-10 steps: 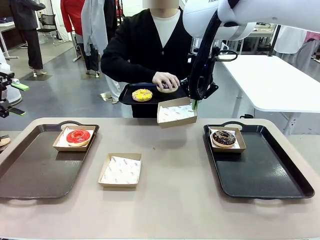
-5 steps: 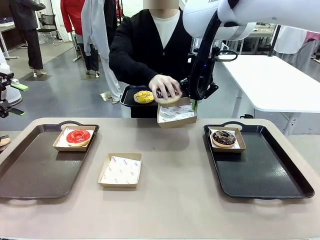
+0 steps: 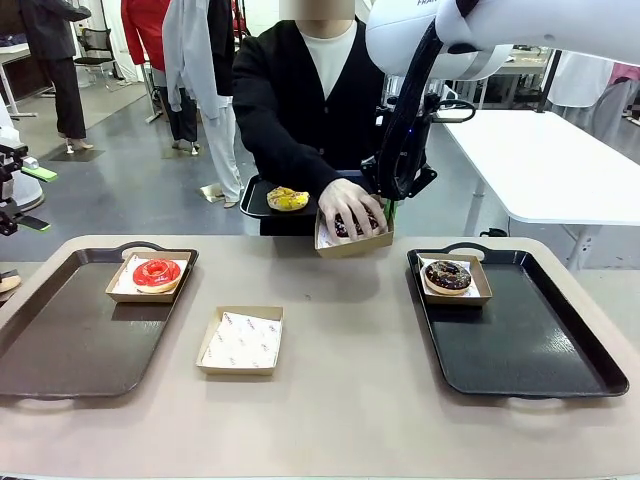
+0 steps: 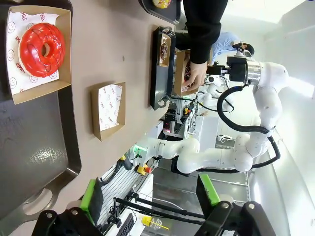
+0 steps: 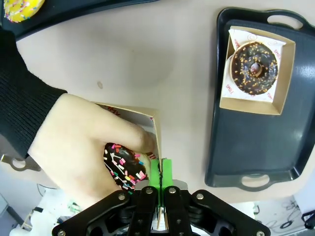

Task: Individually package the donuts and arrange them on the tray.
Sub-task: Place the picked Paper togo box on the Handle tray while simultaneously picking up another Paper togo box from the table with the other hand.

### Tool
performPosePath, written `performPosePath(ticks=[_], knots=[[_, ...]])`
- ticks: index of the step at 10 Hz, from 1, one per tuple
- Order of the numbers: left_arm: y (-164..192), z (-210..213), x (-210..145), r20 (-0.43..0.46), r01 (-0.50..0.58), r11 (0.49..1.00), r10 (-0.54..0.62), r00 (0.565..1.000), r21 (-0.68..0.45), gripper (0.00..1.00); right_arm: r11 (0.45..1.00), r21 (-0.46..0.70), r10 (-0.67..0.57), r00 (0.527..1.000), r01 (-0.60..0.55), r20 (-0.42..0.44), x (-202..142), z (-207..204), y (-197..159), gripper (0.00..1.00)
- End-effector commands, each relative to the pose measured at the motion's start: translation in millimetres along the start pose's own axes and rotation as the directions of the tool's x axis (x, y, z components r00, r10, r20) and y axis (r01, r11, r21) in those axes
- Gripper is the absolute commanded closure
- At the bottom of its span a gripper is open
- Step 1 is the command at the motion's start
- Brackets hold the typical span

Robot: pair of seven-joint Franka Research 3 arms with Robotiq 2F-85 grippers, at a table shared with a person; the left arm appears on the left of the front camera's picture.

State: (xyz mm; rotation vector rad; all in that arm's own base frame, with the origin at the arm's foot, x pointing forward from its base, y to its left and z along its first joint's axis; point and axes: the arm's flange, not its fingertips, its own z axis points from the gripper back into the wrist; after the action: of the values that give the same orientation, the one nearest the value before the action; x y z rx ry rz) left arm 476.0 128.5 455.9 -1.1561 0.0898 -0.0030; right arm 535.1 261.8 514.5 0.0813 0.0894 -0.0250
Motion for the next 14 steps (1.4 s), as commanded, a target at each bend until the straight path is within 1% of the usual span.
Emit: performPosePath(ticks=[1,14], knots=[[0.5,1.9,-0.3,-0.007,0.015,1.0,-0.016,1.0,-0.009,0.0,1.0,-0.003,-0.001,1.0,0.001,-0.001,-3.3,-0.6,-2.0,1.0],[0.5,1.9,-0.3,-0.007,0.015,1.0,-0.016,1.0,-0.009,0.0,1.0,-0.003,-0.001,1.0,0.001,-0.001,-3.3,-0.6,-2.0,1.0]])
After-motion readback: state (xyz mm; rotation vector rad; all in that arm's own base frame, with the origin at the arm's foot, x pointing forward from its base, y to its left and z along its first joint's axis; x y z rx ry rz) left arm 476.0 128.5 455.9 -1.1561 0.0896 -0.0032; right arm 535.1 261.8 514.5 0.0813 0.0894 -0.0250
